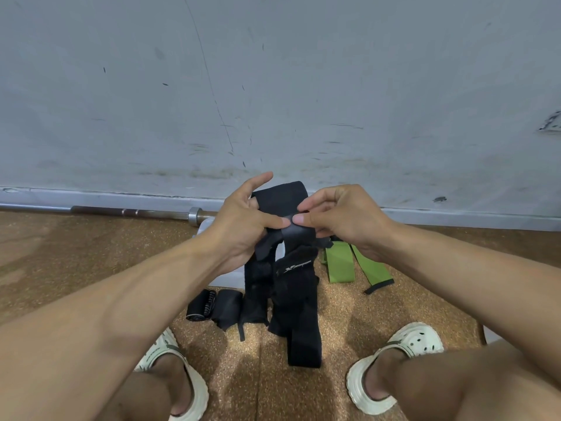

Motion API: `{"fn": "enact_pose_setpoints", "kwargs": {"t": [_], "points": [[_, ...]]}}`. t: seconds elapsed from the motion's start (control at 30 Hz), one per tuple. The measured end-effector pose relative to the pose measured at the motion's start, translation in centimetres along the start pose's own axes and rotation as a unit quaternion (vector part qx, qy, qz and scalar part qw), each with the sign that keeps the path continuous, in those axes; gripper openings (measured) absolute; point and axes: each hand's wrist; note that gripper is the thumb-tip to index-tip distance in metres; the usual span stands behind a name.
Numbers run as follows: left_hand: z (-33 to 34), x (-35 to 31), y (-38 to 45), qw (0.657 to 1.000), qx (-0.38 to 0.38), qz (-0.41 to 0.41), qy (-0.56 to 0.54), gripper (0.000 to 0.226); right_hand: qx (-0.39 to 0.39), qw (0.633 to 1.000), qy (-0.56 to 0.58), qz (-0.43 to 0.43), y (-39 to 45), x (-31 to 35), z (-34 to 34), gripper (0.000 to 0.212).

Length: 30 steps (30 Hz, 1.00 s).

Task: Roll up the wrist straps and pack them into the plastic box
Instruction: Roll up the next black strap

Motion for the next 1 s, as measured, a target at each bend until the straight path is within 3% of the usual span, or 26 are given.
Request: {"fn": "enact_pose_setpoints", "kwargs": {"t": [0.1,0.17,0.3,0.47,0.67,0.8,0.87,1.0], "points": [[0.2,-0.1,0.1,1.0,-0.008,0.018,0.012,0.086,-0.038,0.999,-0.007,0.01,0.3,0.1,0.1,0.043],[0.1,-0.2,0.1,0.999,-0.008,0.024,0.025,0.086,-0.018,0.997,-0.039,0.057,0.5,0.1,-0.2,0.05],[0.0,-0.1,0.0,1.0,0.009,0.023,0.018,0.089,0.102,0.986,-0.069,0.112,0.6,-0.5,-0.7,0.025],[0.3,0.2,-0.2,0.999,0.002,0.038,0.028,0.097,0.093,0.992,-0.024,0.08,0.4,-0.6,-0.3,0.021],[0.5,0.1,-0.5,0.998,0.007,0.032,0.053,0.119,0.082,0.991,-0.077,0.073,0.5,-0.3,-0.2,0.023],[0.4,-0.6,0.1,0.997,-0.046,-0.037,-0.044,0.111,0.191,0.974,-0.1,0.075,0.3,0.0,-0.8,0.015],[0.3,-1.2,0.5,0.993,-0.087,-0.04,-0.066,0.105,0.255,0.954,-0.137,0.08,-0.1,-0.3,-1.0,0.025],[-0.8,-2.3,1.3,0.983,-0.163,-0.024,-0.086,0.103,0.274,0.942,-0.18,0.072,-0.7,-1.1,-0.3,0.041]]}}
Point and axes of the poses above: each hand's wrist, its own y-axis towards the middle knuckle, its own z-axis out of the palm, x = y × z, and after that the axes turned 14 degrees about -x, right-handed
